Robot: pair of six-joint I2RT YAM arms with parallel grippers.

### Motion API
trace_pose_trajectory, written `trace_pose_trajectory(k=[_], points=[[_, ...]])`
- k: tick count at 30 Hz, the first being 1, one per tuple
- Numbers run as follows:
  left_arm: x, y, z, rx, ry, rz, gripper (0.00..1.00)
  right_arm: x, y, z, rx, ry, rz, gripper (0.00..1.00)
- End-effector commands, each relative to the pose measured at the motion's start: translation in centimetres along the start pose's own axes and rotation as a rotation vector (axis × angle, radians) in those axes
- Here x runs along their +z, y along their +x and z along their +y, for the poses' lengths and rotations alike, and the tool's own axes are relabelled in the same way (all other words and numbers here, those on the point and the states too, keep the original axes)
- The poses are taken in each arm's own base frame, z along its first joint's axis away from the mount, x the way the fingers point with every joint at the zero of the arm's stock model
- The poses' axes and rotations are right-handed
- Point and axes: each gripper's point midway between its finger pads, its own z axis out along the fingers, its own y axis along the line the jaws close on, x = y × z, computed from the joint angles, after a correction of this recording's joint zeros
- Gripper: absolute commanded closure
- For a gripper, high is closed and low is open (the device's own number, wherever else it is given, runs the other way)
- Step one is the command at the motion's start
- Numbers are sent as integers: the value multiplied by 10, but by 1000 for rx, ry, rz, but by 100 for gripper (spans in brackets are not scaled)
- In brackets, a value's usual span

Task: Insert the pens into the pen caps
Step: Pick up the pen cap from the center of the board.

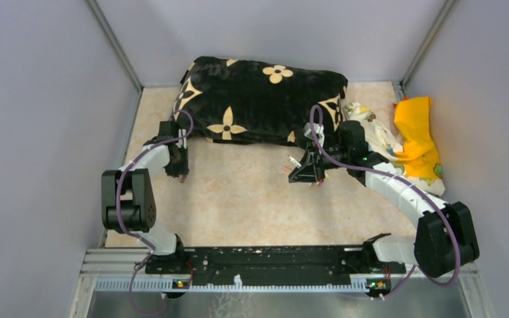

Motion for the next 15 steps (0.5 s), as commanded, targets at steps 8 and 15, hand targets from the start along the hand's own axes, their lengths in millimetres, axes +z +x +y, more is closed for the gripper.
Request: trace_pose_trajectory(k=[8,15], points=[[12,10,-4,-3,24,84,67,-5,-25,4,-100,-1,-40,100],[24,20,-9,-4,45,170,83,-6,-25,4,-99,2,-43,100]])
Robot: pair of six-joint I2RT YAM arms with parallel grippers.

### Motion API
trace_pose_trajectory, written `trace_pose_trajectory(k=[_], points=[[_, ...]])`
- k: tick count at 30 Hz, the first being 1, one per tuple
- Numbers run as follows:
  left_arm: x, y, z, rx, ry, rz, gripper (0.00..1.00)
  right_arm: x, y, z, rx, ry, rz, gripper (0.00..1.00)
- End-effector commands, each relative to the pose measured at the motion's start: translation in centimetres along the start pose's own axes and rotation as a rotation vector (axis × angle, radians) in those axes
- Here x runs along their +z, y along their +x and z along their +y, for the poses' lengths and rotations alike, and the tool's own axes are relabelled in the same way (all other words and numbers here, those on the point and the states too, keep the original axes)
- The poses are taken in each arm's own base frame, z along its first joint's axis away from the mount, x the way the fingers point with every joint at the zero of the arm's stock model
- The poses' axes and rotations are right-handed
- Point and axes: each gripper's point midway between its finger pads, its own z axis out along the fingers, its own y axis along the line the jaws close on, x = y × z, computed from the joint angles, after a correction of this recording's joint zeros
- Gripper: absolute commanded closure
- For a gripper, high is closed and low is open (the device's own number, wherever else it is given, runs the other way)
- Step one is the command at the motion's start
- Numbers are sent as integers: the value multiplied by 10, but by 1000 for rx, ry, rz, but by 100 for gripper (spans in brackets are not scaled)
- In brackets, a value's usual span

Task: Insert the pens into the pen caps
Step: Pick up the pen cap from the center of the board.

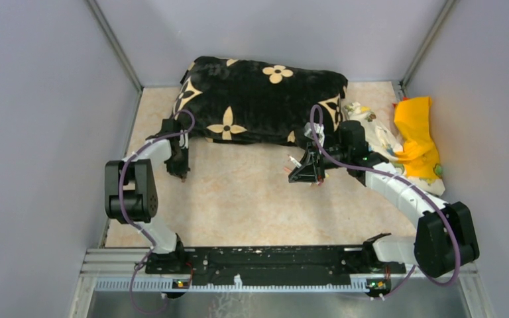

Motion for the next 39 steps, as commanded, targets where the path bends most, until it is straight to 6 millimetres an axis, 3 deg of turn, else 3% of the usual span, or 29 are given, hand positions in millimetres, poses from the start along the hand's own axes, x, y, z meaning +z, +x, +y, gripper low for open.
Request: trace_pose_trajectory(k=[1,5,9,12,15,18,19,21,23,33,39], points=[[12,14,-6,-6,35,82,87,-6,-25,3,-100,2,-43,100],[10,13,-9,-5,56,77,100,-7,-26,3,-101,5,-45,100],[-8,3,-32,-10,176,9,100,-8,-26,4,-107,3,-45,100],[-40,-11,-61,-55,330,-120,100,-7,-25,5,-106,-4,-44,100],[-74,-18,-105,-68,536,-252,100,-6,-23,5,-104,-18,-43,100],[-108,-13,-145,-95,753,-376,100,-6,-20,5,-102,-30,-43,100],[-125,-20,-160,-93,835,-463,100,-6,-20,6,-100,-35,-42,100],[-157,-15,-193,-95,990,-562,100,-5,-19,7,-101,-47,-42,100],[-184,-12,-214,-111,1100,-665,100,-4,-17,8,-99,-56,-41,100],[-272,-4,-246,-213,1457,-956,100,2,-8,4,-84,-61,-19,100],[-315,-10,-253,-234,1540,-1131,100,9,-1,5,-75,-81,3,100]])
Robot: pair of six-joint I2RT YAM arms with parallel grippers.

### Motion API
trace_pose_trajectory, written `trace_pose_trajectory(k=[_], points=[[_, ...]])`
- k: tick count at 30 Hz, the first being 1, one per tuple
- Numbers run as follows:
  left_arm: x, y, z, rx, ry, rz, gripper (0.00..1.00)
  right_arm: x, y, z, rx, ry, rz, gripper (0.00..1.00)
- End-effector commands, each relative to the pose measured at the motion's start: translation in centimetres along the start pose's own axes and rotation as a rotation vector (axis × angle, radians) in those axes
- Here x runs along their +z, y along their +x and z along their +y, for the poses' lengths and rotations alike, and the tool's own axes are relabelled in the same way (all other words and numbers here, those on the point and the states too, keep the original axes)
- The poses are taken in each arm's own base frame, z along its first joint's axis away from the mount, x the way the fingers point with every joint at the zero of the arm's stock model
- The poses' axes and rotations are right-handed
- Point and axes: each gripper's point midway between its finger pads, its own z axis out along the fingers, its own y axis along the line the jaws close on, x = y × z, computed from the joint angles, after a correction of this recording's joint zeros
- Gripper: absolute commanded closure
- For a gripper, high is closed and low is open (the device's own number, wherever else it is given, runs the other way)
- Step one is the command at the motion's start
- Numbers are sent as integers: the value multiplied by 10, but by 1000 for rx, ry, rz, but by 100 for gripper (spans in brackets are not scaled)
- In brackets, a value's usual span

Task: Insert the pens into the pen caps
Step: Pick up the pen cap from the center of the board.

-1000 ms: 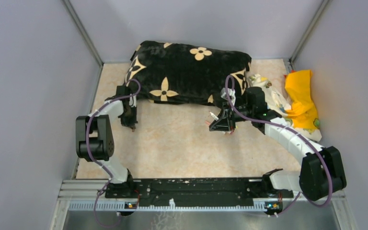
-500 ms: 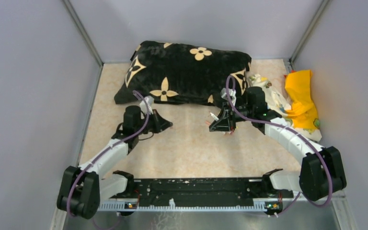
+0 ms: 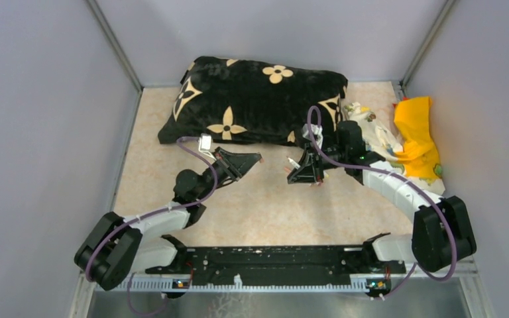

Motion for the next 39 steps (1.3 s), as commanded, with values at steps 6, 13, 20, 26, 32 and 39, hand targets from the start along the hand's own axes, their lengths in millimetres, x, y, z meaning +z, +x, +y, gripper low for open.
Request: trace_pose_trajectory(k=[6,13,20,26,32,39], points=[[26,-37,-68,87,196,-273,100,12,-2,6,-40,-39,7,100],[40,-28,-73,75,200,-314,100,15,-3,2,-29,-19,-8,100],[47,-20,-75,63,206,-308,100,15,-4,2,-26,-12,-9,100],[48,-18,-75,57,205,-302,100,15,-4,1,-21,-6,-10,100],[49,-15,-75,47,209,-292,100,15,-6,1,-22,-3,-12,100],[50,-11,-76,30,218,-284,100,15,-6,-2,-27,8,-15,100]])
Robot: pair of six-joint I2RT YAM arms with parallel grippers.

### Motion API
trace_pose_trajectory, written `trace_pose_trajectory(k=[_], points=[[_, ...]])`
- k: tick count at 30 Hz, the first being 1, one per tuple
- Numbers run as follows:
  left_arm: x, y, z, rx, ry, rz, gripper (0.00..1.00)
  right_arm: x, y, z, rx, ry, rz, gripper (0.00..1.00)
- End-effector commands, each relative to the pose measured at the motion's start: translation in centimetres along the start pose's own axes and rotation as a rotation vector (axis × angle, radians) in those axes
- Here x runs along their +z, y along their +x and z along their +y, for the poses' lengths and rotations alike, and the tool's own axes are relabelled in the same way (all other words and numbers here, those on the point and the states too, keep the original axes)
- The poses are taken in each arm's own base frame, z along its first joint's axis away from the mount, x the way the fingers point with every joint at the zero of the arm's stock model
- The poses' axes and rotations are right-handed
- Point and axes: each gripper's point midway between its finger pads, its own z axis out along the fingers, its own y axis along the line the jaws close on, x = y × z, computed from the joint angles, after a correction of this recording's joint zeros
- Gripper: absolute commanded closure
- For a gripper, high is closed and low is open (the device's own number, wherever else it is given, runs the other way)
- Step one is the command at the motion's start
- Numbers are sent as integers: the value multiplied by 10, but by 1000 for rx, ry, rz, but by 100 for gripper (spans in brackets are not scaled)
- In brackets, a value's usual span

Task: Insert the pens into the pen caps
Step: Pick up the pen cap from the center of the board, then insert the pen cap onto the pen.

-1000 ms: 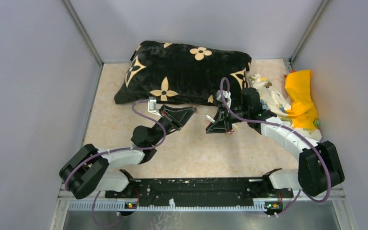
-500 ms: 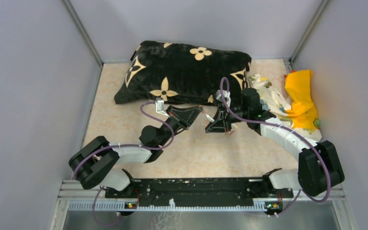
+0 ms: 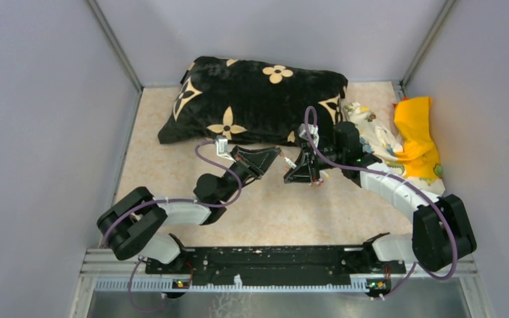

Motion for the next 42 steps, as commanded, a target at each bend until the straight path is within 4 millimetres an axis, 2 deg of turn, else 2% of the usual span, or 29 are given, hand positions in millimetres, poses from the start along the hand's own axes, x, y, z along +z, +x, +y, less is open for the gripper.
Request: trace_pose_trajectory(k=[1,14,21,27,36,40,42], points=[[7,-20,-29,-25,109,-91,100,3,-7,1,-50,-7,-14,100],[8,-12,-30,-49,111,-75,100,3,-12,3,-22,-2,-26,100],[11,6,-31,-82,96,-69,100,0,-21,0,-29,48,-60,100],[12,28,-31,-107,72,-31,100,-12,-30,-13,-19,142,-120,100],[10,69,-46,-144,88,71,100,-19,-36,-9,-28,126,-154,100],[11,68,-53,-148,116,62,100,-19,-37,-3,-57,99,-153,100],[10,66,-55,-141,119,59,96,-20,-38,1,-71,85,-152,100]])
